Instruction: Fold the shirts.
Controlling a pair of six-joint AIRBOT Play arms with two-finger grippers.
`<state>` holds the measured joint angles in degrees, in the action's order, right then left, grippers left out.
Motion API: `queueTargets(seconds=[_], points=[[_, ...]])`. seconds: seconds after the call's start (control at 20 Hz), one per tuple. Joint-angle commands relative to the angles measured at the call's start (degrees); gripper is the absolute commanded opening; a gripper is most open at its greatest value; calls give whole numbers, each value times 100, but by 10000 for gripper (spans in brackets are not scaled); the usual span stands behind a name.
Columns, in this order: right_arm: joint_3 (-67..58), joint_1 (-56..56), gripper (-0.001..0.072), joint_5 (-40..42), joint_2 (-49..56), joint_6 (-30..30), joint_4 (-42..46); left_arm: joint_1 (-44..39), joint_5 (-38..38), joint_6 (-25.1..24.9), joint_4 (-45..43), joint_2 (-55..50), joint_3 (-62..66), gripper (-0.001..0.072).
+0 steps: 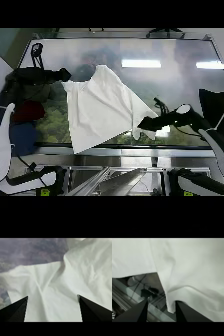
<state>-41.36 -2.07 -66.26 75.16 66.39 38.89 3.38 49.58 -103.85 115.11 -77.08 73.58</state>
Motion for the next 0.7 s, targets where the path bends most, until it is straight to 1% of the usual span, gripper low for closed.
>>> queueTargets(seconds=[0.0, 0.05, 0.1, 0.15, 0.25, 0.35, 0.5, 0.65], points=[[-824, 1130, 384, -695, -15, -170, 79, 442, 1893, 573, -4, 629, -212, 686], [-1027, 1508, 384, -752, -13, -184, 114, 568, 2369, 778, -9, 859, -501, 686], [-1174, 1849, 384, -726, -13, -238, 114, 662, 2627, 922, -11, 1093, -852, 685], [-1259, 2135, 384, -625, -13, -282, 114, 739, 2702, 1062, -9, 1325, -1255, 685], [-1285, 2566, 384, -313, 9, -461, 120, 837, 2562, 1202, -9, 1757, -2144, 685], [-1285, 2787, 384, -275, 153, -516, 140, 831, 2378, 1274, -7, 2026, -2894, 685], [-1285, 2789, 384, -275, 463, -813, 249, 826, 2367, 1423, 7, 2153, -3654, 685], [-1285, 2734, 384, -275, 778, -876, 247, 824, 2415, 1504, 48, 2146, -4199, 685]])
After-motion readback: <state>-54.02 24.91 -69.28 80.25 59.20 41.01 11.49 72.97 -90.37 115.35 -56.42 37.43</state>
